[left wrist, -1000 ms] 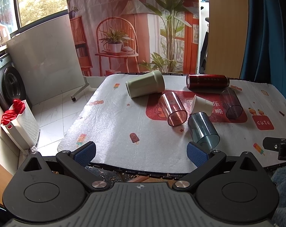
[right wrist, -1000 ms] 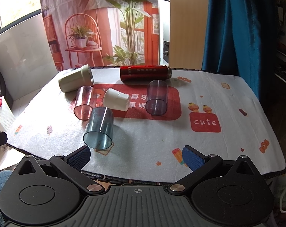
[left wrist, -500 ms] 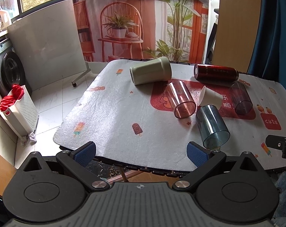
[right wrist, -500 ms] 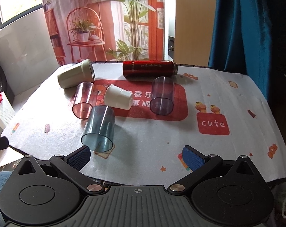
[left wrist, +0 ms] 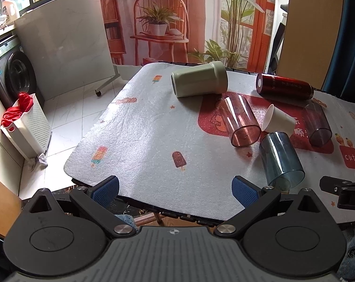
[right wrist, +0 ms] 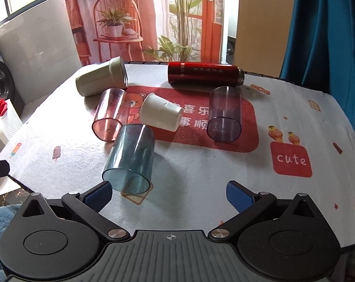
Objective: Flip cup upright
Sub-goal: 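Move the right gripper toward the lying blue-grey translucent cup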
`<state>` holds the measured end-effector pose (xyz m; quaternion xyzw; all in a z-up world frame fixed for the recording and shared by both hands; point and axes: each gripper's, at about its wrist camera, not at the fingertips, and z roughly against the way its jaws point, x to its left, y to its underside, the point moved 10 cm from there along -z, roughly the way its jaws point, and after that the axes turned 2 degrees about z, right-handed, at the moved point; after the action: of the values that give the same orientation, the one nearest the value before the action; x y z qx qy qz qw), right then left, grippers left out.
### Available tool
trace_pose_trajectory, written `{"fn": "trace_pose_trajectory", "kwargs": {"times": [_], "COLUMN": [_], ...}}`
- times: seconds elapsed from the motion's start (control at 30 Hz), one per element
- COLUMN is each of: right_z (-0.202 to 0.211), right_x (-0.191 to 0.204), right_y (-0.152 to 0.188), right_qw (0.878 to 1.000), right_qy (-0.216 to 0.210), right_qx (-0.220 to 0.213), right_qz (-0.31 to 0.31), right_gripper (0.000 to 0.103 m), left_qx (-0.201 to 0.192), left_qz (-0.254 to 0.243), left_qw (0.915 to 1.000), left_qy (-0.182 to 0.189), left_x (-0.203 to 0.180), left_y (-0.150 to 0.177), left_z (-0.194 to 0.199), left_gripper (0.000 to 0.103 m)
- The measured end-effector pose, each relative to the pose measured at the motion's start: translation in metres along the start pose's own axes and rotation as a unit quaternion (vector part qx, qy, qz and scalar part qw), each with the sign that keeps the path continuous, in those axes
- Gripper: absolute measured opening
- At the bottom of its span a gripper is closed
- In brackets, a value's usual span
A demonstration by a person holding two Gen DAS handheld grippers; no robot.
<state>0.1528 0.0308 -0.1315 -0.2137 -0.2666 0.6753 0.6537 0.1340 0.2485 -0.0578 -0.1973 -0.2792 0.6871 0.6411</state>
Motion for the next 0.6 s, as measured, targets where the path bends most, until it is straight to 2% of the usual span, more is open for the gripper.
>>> {"fn": "trace_pose_trajectory", "kwargs": {"times": [0.33,0.6], "right_z": [-0.038,-0.044], "right_x": [0.038,0.042], "right_y": [-0.004,0.002], "right_qw": [0.998,0.998], "right_qy": [-0.038,-0.018], "right_qx": [0.004,0.021], "right_qz": [0.049,0.06], "right_gripper": [0.103,0.103], "left_qx": [-0.001,0.004], "left_qz": [0.018,0.03], "left_qw": [0.9998,0.9995], "left_qy": [-0.005,-0.003], "left_x": [0.007,0.01], "left_y": [-0.002,-0.004], "left_z": [-0.012,-0.018], "left_gripper": [0.103,0.103]}}
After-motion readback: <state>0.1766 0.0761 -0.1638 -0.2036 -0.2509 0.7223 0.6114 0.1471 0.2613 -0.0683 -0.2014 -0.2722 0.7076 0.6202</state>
